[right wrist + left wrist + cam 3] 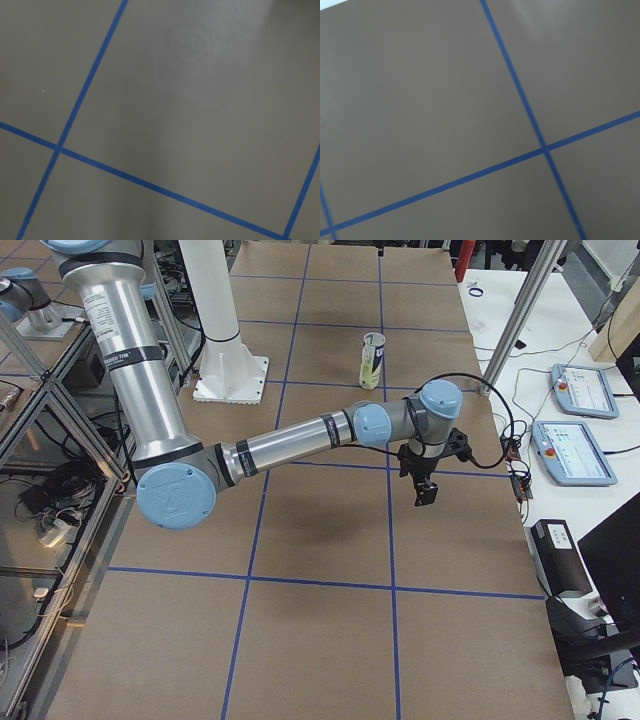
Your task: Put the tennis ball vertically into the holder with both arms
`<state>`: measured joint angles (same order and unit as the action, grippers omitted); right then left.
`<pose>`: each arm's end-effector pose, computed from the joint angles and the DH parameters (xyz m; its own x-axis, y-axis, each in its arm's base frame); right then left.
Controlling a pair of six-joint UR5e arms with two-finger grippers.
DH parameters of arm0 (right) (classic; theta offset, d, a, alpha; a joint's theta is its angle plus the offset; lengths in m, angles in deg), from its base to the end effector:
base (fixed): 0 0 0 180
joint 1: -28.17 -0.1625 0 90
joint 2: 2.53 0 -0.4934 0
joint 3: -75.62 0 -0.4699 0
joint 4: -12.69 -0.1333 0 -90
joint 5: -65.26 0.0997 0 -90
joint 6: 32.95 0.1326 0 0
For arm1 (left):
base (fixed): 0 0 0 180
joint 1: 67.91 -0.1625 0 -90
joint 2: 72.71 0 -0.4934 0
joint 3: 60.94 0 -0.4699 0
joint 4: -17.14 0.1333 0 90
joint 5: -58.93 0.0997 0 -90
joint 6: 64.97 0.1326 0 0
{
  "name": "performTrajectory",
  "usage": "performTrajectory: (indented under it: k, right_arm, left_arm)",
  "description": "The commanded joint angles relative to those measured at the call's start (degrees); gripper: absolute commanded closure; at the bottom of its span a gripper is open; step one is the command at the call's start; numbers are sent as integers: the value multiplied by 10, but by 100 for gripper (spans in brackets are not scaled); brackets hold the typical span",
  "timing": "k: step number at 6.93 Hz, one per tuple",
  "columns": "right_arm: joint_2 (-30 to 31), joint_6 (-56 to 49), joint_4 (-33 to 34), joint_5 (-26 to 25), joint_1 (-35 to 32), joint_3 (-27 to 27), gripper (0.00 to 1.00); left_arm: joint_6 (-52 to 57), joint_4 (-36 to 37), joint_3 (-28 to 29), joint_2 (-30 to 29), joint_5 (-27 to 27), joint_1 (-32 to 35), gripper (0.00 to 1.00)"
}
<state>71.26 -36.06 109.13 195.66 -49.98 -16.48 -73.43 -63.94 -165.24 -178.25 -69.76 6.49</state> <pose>-0.0978 -0.6969 0.5670 0.7060 -0.3384 0.6222 0.2396 0.9408 0.2398 0.1316 -0.6588 0.4651 0.7212 0.2879 -0.6301 -0.1467 0.9524 0.2673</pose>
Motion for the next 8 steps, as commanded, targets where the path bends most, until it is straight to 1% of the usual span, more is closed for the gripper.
performTrajectory:
  k: [1, 2, 3, 4, 5, 6, 7, 8]
  right_arm:
    - [37, -3, -28, -13, -2, -1, 1]
    - [55, -1, -56, -11, -5, -1, 1]
    - [75, -1, -69, -10, -11, -1, 1]
    - [90, -1, -70, -6, -23, 1, 1]
    - [109, -1, -70, 12, -45, 3, 1]
    - [128, -6, -70, 46, -68, 4, 1]
    - [156, -7, -71, 69, -88, 3, 1]
    - [157, -1, -64, 73, -106, -1, 1]
  left_arm:
    - [23, 16, 61, 29, -44, 88, 0]
    - [25, -5, 77, 43, -138, 98, 0]
    - [21, -6, 83, 59, -129, 99, 0]
    - [25, -7, 93, 62, -124, 103, 0]
    - [27, -17, 95, 86, -113, 122, 0]
    - [27, -21, 94, 90, -62, 123, 0]
    - [26, -19, 103, 98, -17, 121, 0]
    - [27, -22, 116, 99, 16, 121, 0]
